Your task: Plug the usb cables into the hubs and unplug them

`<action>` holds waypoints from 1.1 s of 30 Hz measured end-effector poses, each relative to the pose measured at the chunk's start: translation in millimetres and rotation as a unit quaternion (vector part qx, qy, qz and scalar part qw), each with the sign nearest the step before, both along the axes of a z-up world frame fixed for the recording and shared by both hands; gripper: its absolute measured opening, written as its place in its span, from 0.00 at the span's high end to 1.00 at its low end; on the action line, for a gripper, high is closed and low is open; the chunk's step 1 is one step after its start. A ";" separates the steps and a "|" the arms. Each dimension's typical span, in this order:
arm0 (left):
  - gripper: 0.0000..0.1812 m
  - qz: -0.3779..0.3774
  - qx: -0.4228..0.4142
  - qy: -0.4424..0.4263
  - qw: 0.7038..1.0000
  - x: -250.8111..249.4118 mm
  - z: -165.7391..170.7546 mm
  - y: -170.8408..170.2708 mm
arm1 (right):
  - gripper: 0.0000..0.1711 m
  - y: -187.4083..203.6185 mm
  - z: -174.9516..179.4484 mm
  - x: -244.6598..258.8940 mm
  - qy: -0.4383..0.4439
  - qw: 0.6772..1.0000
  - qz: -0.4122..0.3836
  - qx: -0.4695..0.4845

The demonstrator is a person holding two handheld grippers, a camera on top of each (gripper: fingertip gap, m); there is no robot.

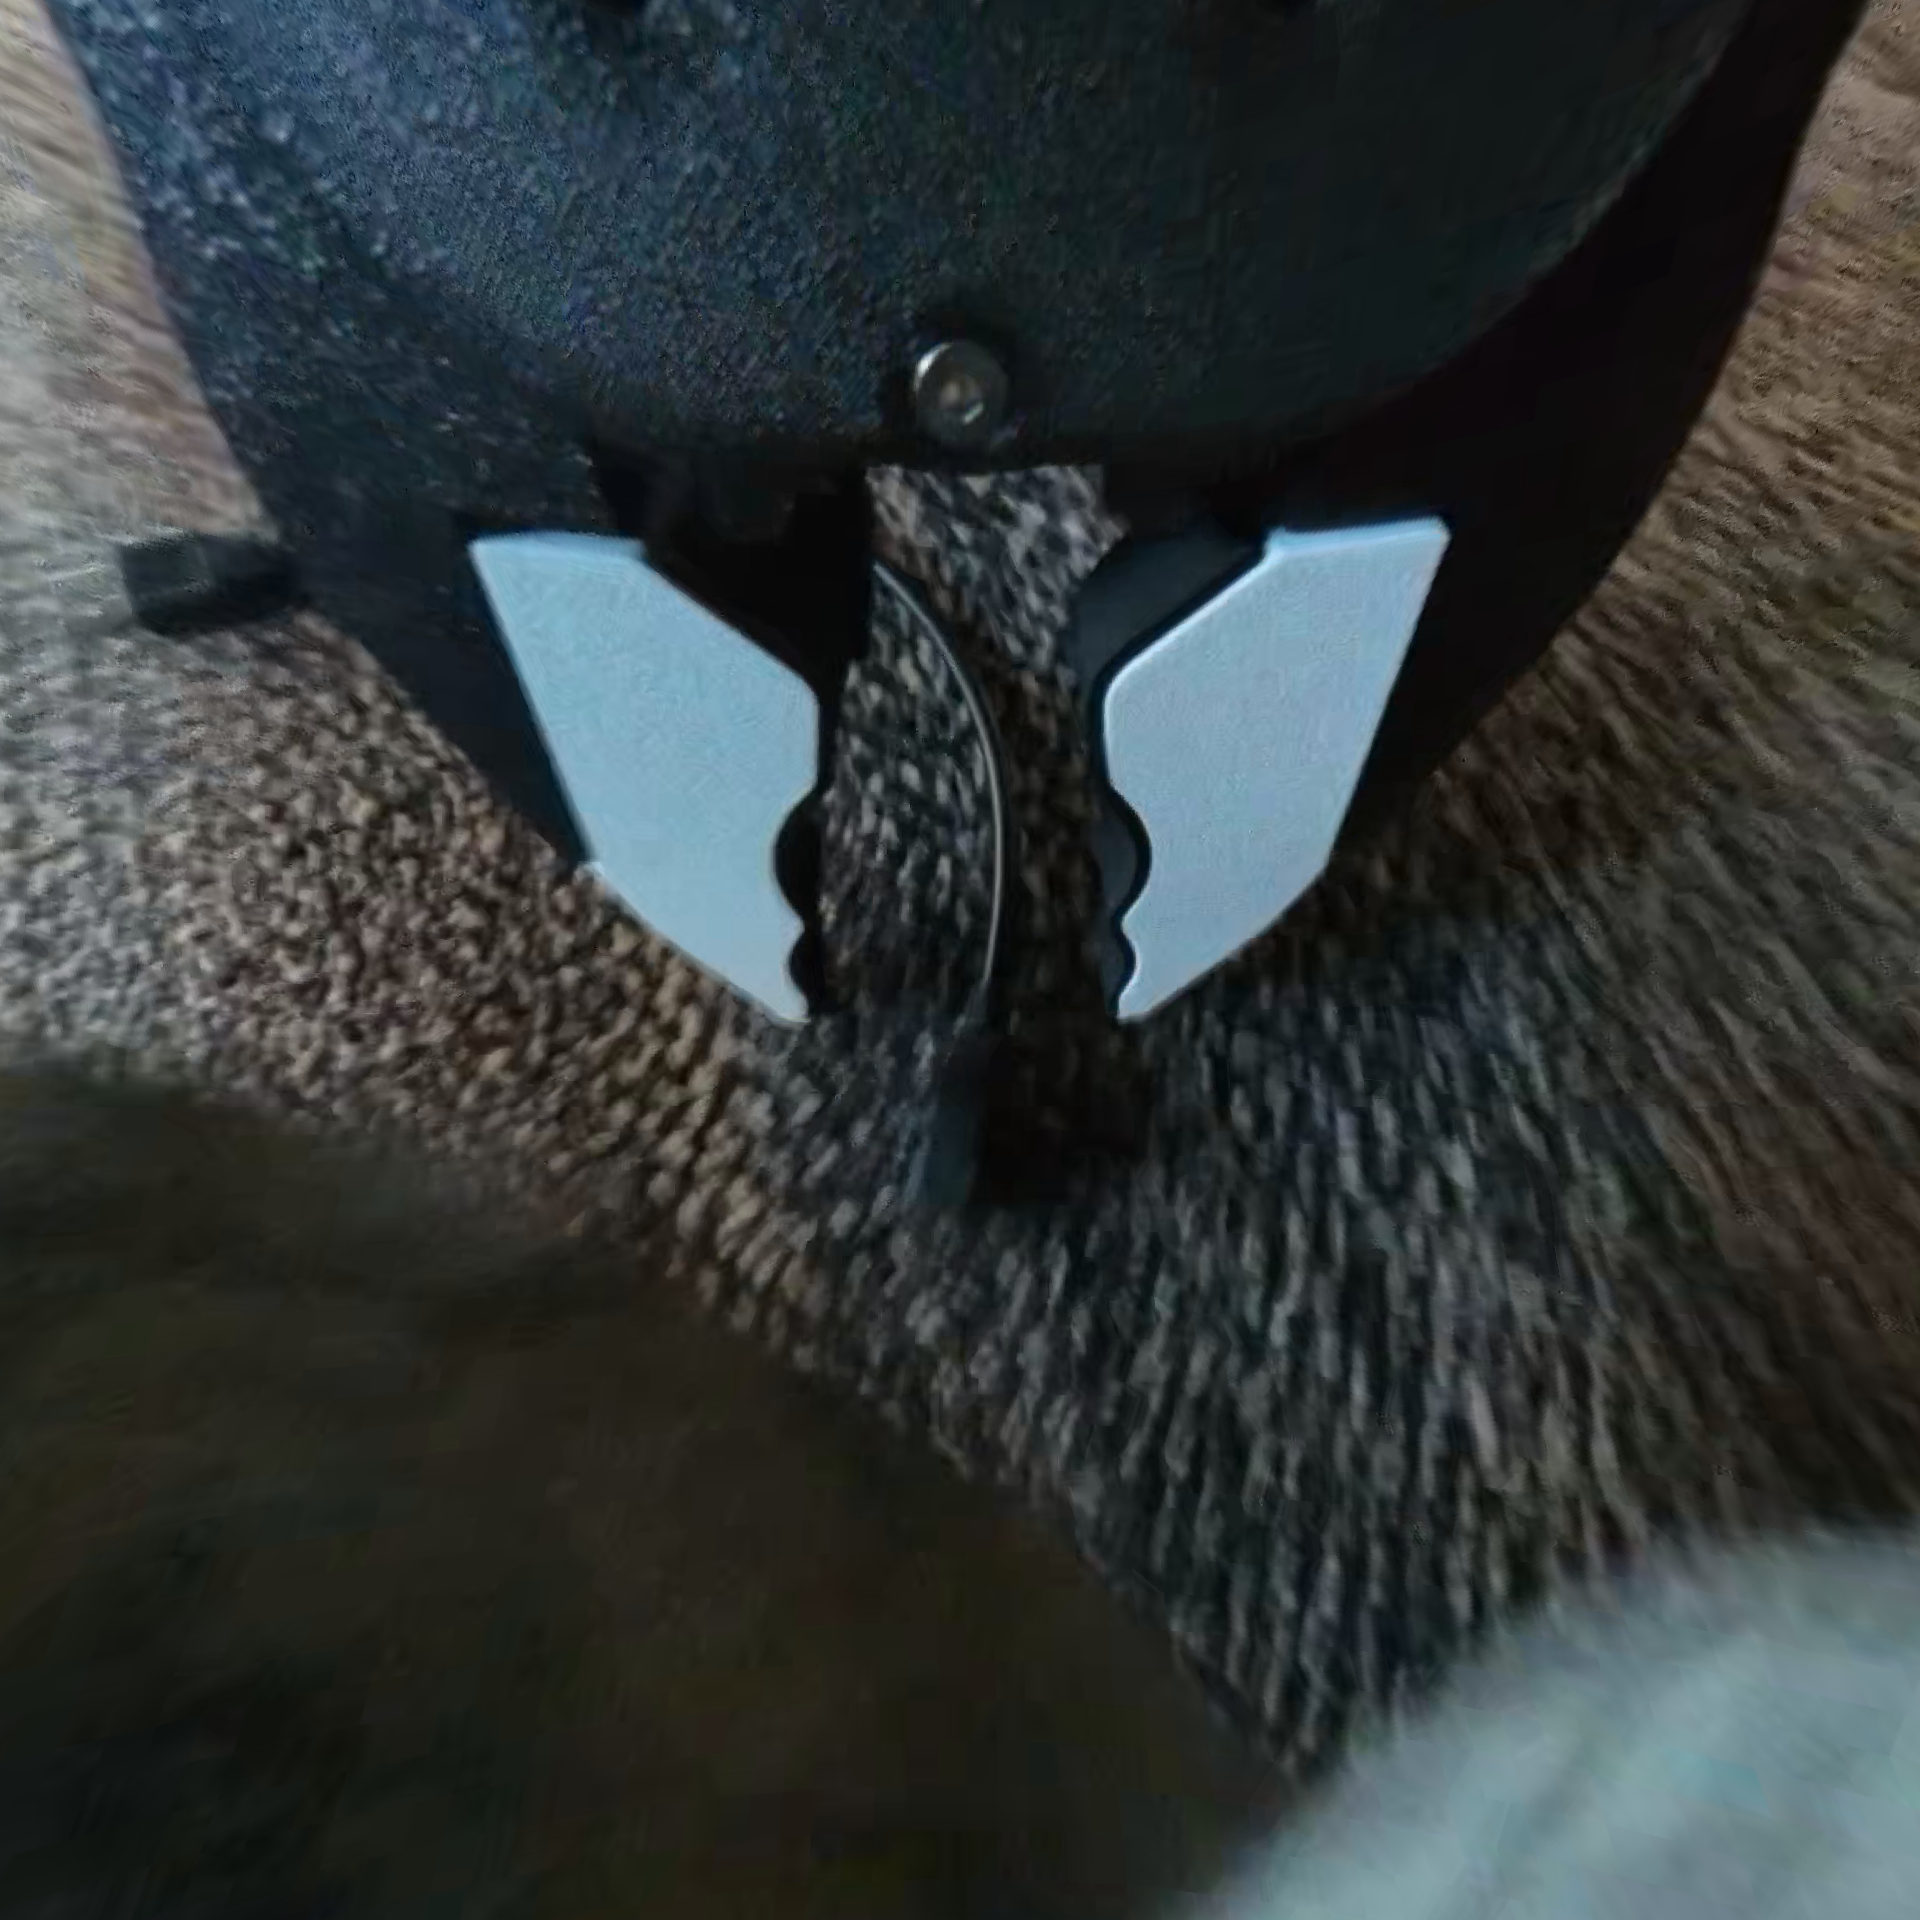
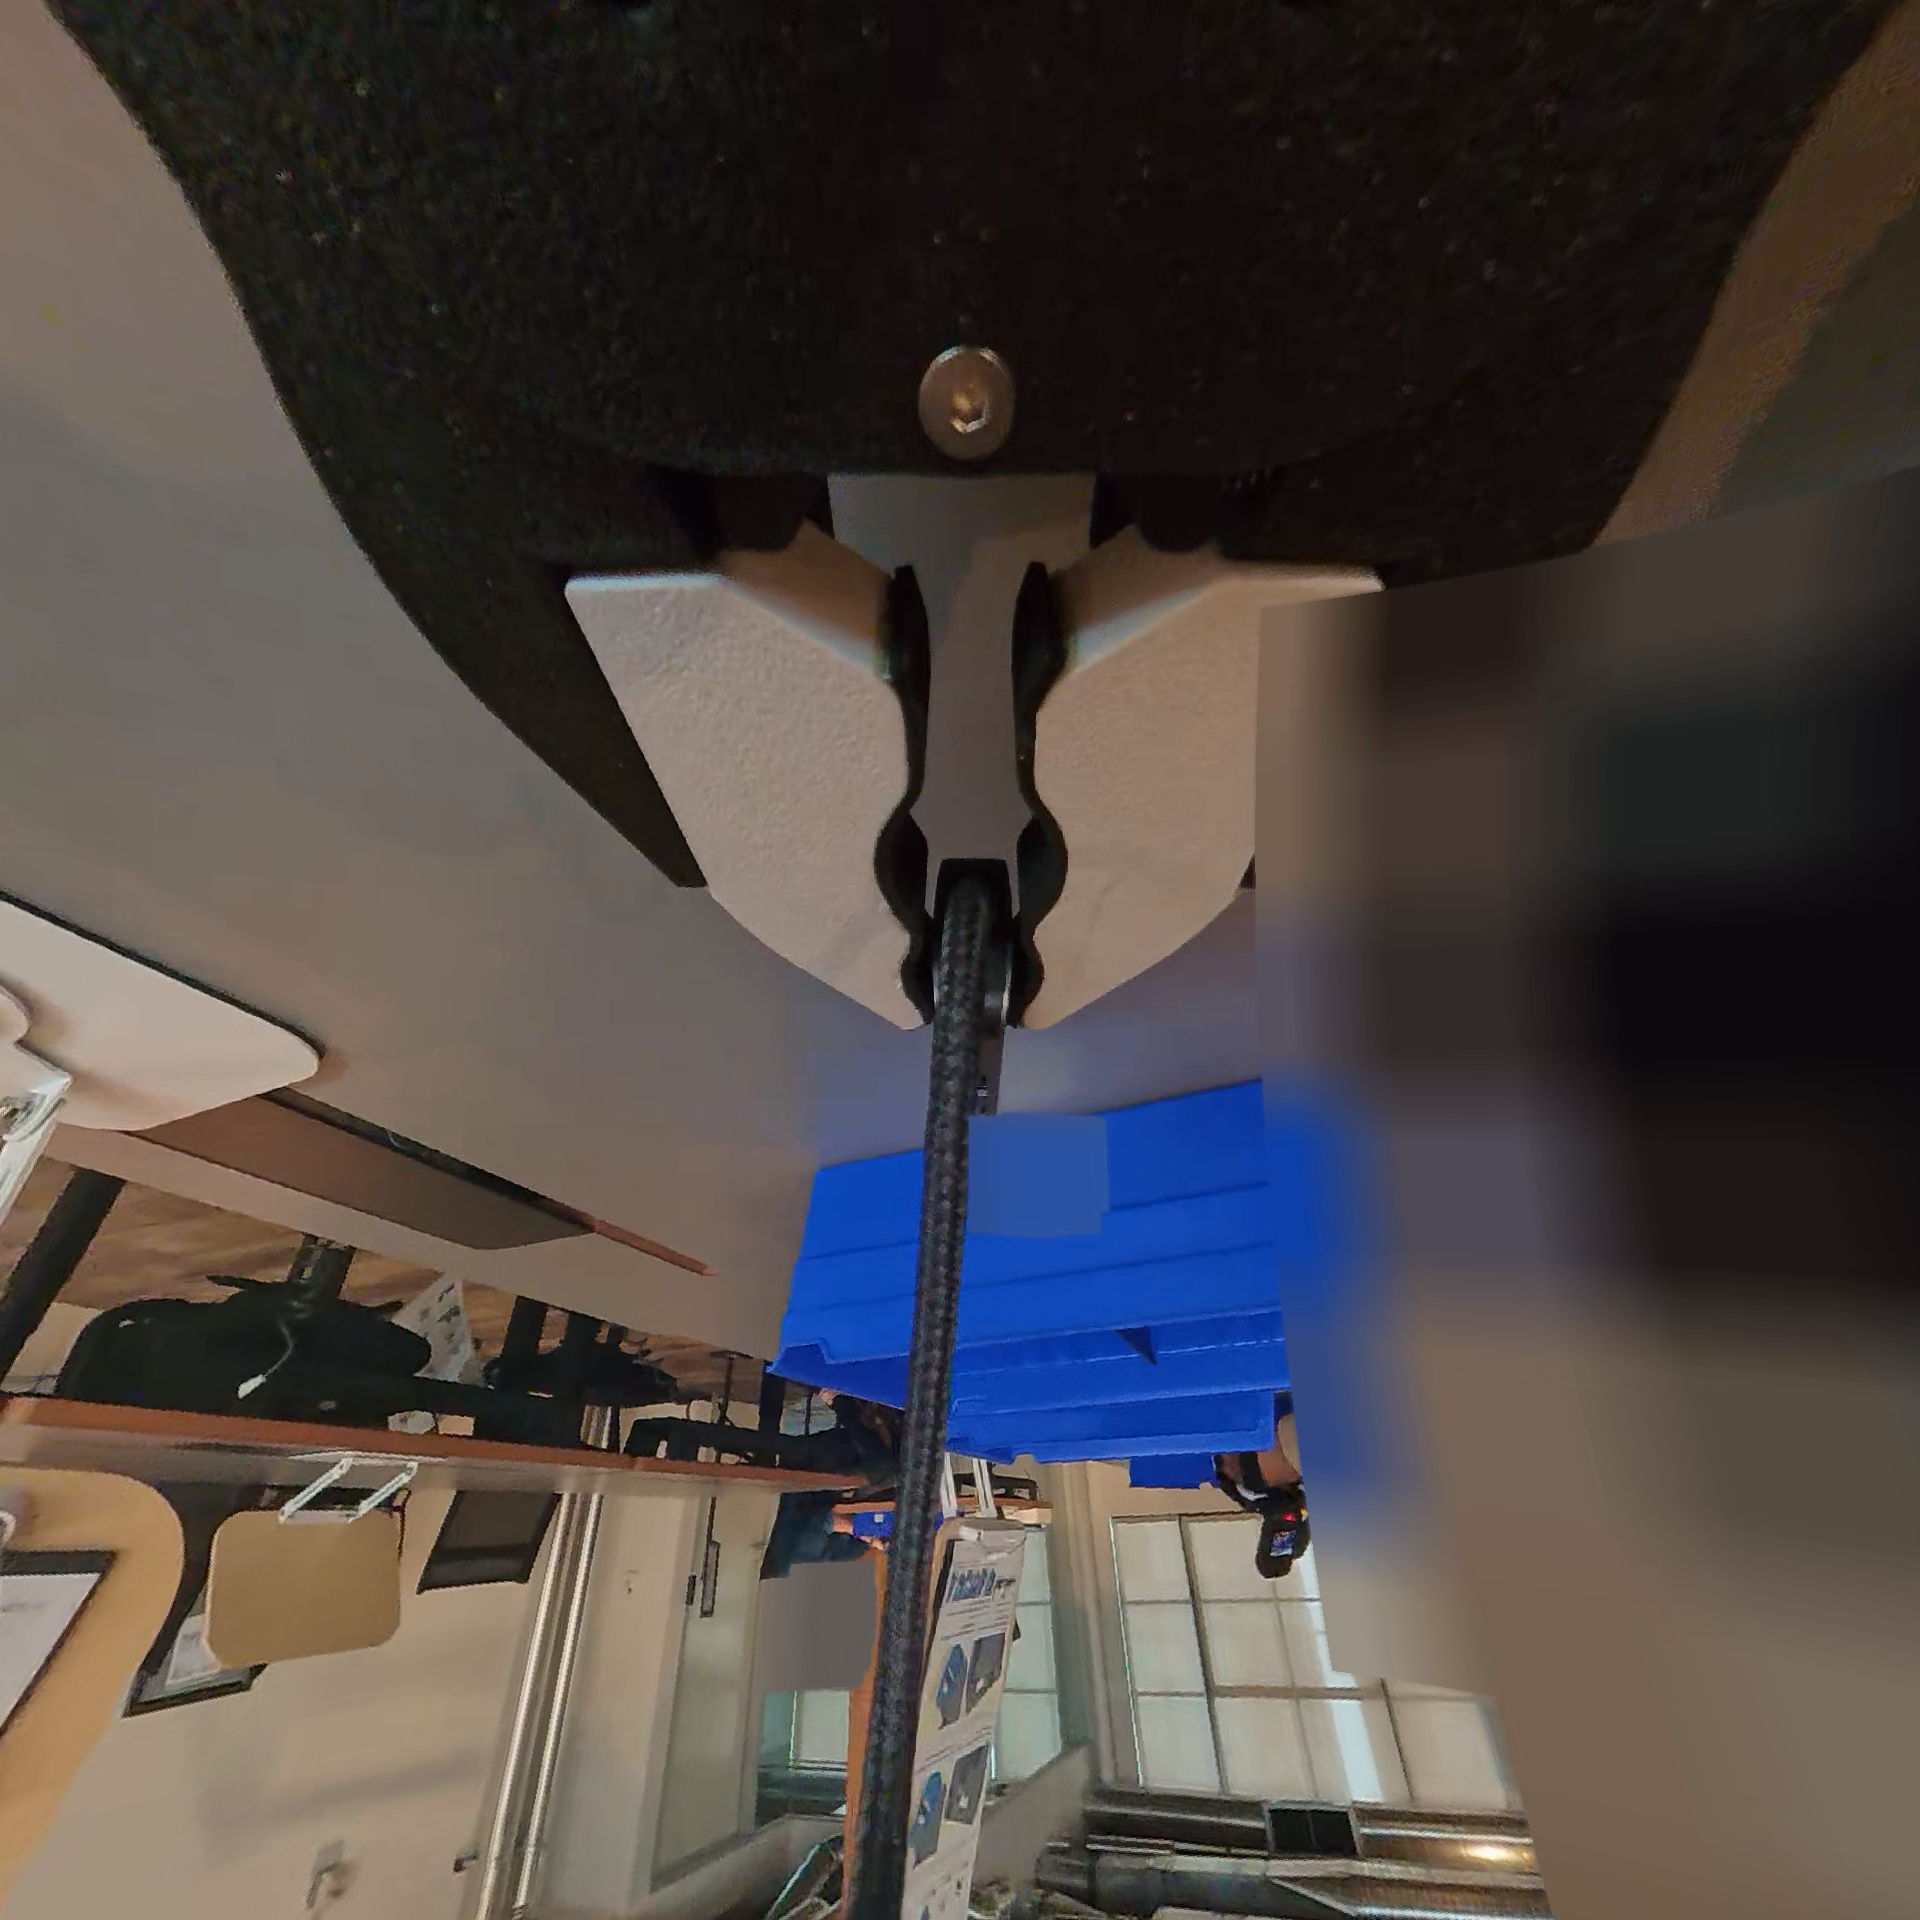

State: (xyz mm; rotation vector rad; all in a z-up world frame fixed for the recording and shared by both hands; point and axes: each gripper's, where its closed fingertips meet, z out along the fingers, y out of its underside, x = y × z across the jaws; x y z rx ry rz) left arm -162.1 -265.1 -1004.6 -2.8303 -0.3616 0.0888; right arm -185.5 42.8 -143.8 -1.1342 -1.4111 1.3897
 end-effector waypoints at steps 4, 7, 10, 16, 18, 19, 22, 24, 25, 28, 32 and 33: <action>0.78 -0.007 0.026 0.002 1.000 -0.3 0.6 -1.5 | 0.93 -6.5 0.0 1.9 0.001 1.000 0.014 0.006; 0.97 0.037 -0.012 -0.056 0.998 5.2 6.1 -13.4 | 0.93 -12.2 2.9 1.4 0.005 1.000 0.022 -0.003; 0.98 0.143 0.041 -0.100 0.984 -3.7 38.9 -27.9 | 0.93 -21.1 11.9 4.0 0.020 0.998 0.043 -0.030; 0.98 0.090 0.092 -0.106 0.986 -13.2 147.5 -102.7 | 0.93 -31.6 25.4 16.0 0.019 0.998 0.058 -0.013; 0.98 0.076 0.107 -0.093 0.987 -17.7 199.7 -128.0 | 0.93 -35.7 26.8 21.9 0.015 0.998 0.063 0.014; 0.98 0.069 0.111 -0.081 0.988 -20.3 226.7 -140.1 | 0.93 -37.6 28.7 25.5 0.014 0.997 0.066 0.020; 0.98 0.077 0.132 -0.043 0.987 -29.5 309.4 -168.7 | 0.93 -41.3 37.8 38.1 0.022 0.996 0.076 0.031; 0.98 0.084 0.150 -0.010 0.985 -37.7 365.4 -179.5 | 0.93 -44.5 43.8 47.8 0.026 0.995 0.091 0.029; 0.98 0.089 0.162 0.010 0.983 -43.4 394.7 -182.4 | 0.93 -45.9 45.5 52.6 0.026 0.994 0.100 0.026; 0.98 0.101 0.214 0.078 0.968 -64.4 490.9 -182.7 | 0.93 -45.3 42.5 65.0 0.018 0.992 0.117 0.031; 0.98 0.117 0.287 0.212 0.927 -101.1 641.1 -184.0 | 0.93 -38.1 24.7 75.3 -0.006 0.990 0.126 0.057; 0.97 0.116 0.310 0.245 0.911 -106.0 683.3 -181.2 | 0.93 -35.4 20.5 77.5 -0.011 0.990 0.126 0.060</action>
